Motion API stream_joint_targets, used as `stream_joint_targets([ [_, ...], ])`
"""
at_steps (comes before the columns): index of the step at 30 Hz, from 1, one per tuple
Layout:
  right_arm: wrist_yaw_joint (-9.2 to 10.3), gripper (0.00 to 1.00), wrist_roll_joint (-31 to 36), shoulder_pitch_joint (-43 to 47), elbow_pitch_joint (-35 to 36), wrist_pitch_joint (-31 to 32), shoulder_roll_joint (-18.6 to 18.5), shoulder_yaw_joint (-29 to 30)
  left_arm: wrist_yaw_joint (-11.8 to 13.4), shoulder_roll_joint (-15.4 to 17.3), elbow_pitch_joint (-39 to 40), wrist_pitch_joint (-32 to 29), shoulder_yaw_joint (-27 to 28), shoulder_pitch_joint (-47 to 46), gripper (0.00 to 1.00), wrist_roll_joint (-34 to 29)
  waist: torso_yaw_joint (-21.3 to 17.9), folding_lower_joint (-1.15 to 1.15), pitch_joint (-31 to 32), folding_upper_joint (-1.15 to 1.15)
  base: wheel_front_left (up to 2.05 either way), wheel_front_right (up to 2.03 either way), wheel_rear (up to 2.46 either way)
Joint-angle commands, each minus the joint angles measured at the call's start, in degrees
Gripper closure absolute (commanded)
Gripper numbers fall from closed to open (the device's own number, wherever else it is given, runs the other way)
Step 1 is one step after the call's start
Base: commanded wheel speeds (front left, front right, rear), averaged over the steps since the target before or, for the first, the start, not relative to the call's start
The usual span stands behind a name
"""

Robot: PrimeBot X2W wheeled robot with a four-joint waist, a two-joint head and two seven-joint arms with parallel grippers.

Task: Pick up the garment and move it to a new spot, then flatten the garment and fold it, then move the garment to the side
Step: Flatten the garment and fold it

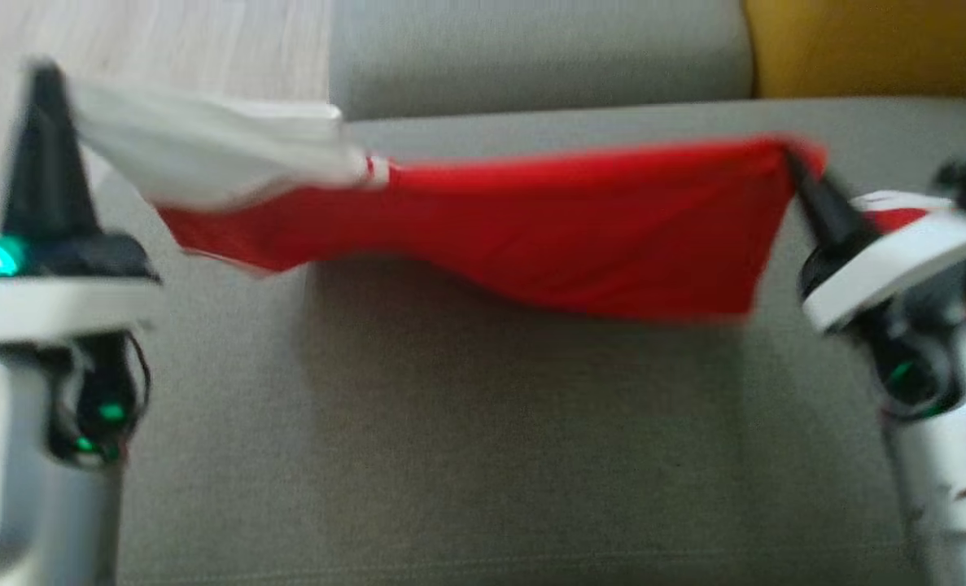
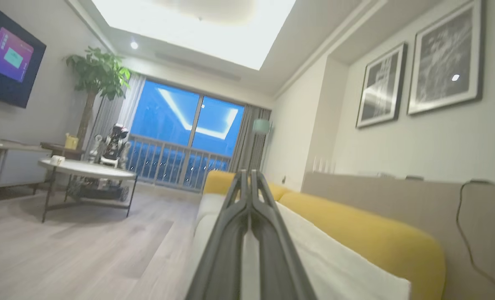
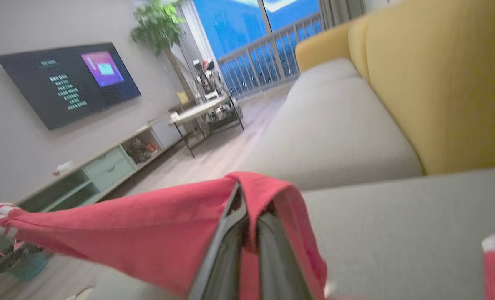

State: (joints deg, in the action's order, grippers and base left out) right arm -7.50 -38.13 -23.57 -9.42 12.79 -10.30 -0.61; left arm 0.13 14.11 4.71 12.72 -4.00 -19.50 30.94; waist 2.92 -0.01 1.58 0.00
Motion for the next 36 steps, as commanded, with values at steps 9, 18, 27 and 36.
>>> stream_joint_targets([
  [9,0.01,1.0,-2.8,-11.0,13.1,15.9,7.3,13.2,4.9,1.2,13.8,-6.5,6.7,-12.2,1.0,5.0,-0.8,0.01,2.1,0.0,0.0,0.0,0.0],
  [18,0.01,1.0,-8.0,-17.7,0.8,18.4,7.4,18.0,6.7,4.2,10.3,-13.9,6.4,-19.4,1.0,6.1,-0.9,0.01,-1.6,0.0,0.0,0.0,0.0],
  [27,0.01,1.0,2.4,-43.0,-26.8,15.3,7.4,17.1,2.9,7.9,-6.3,-18.6,3.6,-37.7,1.0,7.0,-1.6,0.01,-17.5,0.0,0.0,0.0,0.0],
  [36,0.01,1.0,10.8,-76.8,-48.9,-11.7,7.4,15.2,-2.2,8.1,-28.9,-4.7,-0.2,-66.8,1.0,-0.2,-0.5,0.01,-30.4,0.0,0.0,0.0,0.0],
])
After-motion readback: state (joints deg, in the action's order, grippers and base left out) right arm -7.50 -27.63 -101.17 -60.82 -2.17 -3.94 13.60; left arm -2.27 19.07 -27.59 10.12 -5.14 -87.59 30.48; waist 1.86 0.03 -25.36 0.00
